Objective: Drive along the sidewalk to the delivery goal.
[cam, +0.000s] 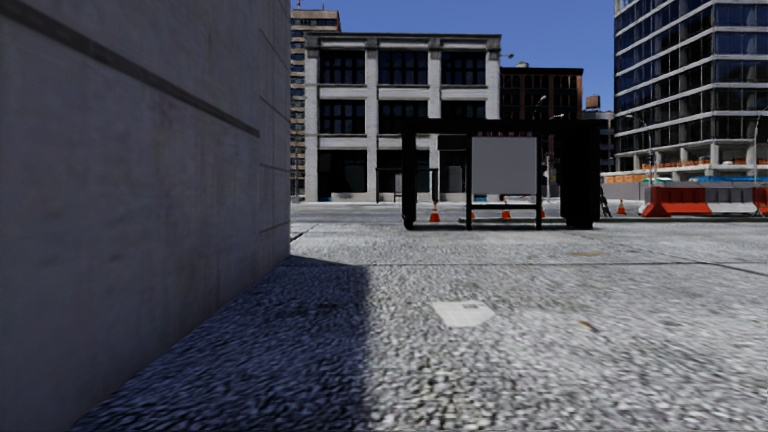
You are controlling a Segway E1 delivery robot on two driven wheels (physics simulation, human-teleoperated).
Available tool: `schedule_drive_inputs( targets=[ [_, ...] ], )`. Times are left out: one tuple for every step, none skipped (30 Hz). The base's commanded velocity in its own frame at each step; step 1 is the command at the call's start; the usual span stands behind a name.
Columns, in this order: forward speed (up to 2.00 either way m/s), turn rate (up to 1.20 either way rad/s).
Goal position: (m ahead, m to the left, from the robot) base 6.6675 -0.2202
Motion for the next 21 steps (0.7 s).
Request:
schedule_drive_inputs(
  targets=[
    [2.0, 0.0],
    [2.0, 0.0],
    [2.0, 0.0],
    [2.0, 0.0],
    [2.0, 0.0],
    [2.0, 0.0],
    [2.0, 0.0],
    [2.0, 0.0],
    [2.0, 0.0],
    [2.0, 0.0],
    [2.0, 0.0],
    [2.0, 0.0],
    [2.0, 0.0],
    [2.0, 0.0],
    [2.0, 0.0],
    [2.0, 0.0],
    [2.0, 0.0],
    [2.0, 0.0],
    [2.0, 0.0],
    [2.0, 0.0],
    [2.0, 0.0]
  ],
)
